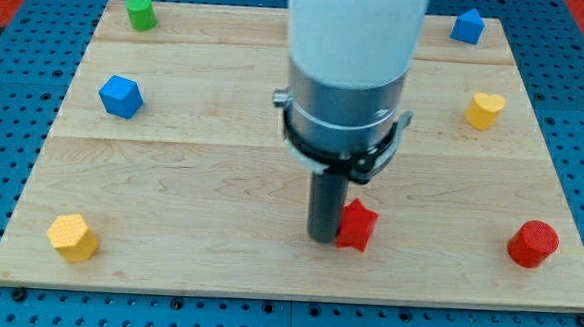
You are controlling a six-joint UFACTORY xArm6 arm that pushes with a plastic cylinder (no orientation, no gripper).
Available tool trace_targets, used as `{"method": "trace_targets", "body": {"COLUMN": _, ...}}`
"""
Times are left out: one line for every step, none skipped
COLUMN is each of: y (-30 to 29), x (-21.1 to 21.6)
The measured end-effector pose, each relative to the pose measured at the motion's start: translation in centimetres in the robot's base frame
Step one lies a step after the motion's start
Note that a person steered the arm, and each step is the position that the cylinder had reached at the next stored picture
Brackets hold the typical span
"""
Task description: Place the red star towards the yellow heart
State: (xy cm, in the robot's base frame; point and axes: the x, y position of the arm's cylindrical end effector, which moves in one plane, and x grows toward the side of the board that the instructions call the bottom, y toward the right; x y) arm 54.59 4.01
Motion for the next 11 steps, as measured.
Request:
{"method": "trace_targets", "body": {"y": 3.3, "x": -1.5}}
{"method": "trace_targets", "body": {"y": 3.2, "x": 2.1}}
{"method": "trace_targets", "body": {"y": 3.3, "x": 4.3}}
{"method": "trace_targets", "body": {"y": 4.9, "x": 0.5}}
{"method": "trace_targets", "body": {"y": 6.6, "x": -4.5}}
{"method": "trace_targets", "body": {"y": 12.6, "x": -8.2}}
{"method": "trace_targets", "body": {"y": 11.5, "x": -8.3}}
{"method": "trace_targets", "body": {"y": 7.9, "x": -8.2}}
{"method": "trace_targets", "body": {"y": 9.9, "x": -10.3}}
{"method": "trace_targets", "body": {"y": 13.2, "x": -9.5}}
{"method": "trace_targets", "body": {"y": 11.7, "x": -6.1}}
